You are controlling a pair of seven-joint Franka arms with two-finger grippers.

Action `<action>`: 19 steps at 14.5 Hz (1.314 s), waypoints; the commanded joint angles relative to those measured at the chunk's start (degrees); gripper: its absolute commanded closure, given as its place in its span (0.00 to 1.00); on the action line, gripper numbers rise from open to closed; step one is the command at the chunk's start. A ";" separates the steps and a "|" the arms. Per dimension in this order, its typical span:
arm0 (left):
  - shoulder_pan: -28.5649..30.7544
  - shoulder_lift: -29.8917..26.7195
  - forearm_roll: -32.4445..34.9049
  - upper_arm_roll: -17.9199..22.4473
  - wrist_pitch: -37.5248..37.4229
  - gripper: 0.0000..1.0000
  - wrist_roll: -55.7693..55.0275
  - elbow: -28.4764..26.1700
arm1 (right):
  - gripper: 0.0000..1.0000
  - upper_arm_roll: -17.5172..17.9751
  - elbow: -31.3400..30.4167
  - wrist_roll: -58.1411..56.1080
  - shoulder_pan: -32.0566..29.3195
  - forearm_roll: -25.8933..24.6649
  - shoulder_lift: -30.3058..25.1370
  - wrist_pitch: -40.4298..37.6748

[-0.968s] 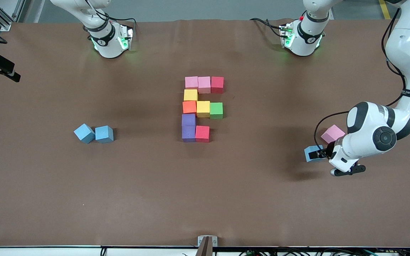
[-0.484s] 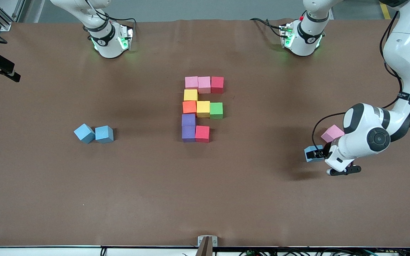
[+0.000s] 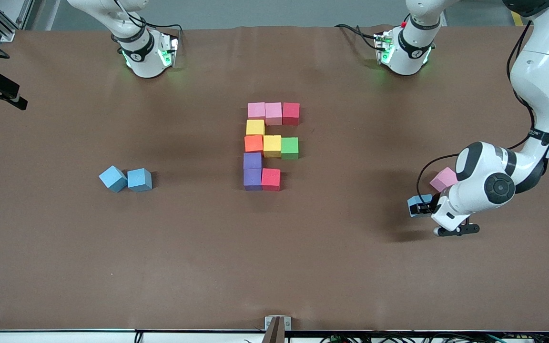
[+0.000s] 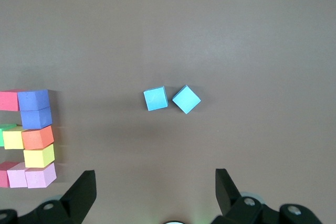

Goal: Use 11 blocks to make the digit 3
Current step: 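Lower the left gripper and grasp the blue cube, then carry the blue cube to the arrangement with the left gripper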

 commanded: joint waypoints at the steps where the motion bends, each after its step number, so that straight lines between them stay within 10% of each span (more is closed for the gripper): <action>1: -0.03 -0.06 1.43 -0.12 0.62 0.23 -2.38 -0.46 | 0.00 0.72 0.95 -0.68 -0.93 -0.55 0.66 -0.36; 9: -5.20 -0.68 0.55 -0.39 -0.17 0.81 -18.33 1.99 | 0.00 0.72 0.95 -0.68 -0.93 -0.55 0.75 -0.36; 19: -14.97 -2.17 0.46 -4.42 -1.84 0.83 -58.42 2.71 | 0.00 0.72 0.95 -0.68 -0.84 -0.55 0.92 -0.36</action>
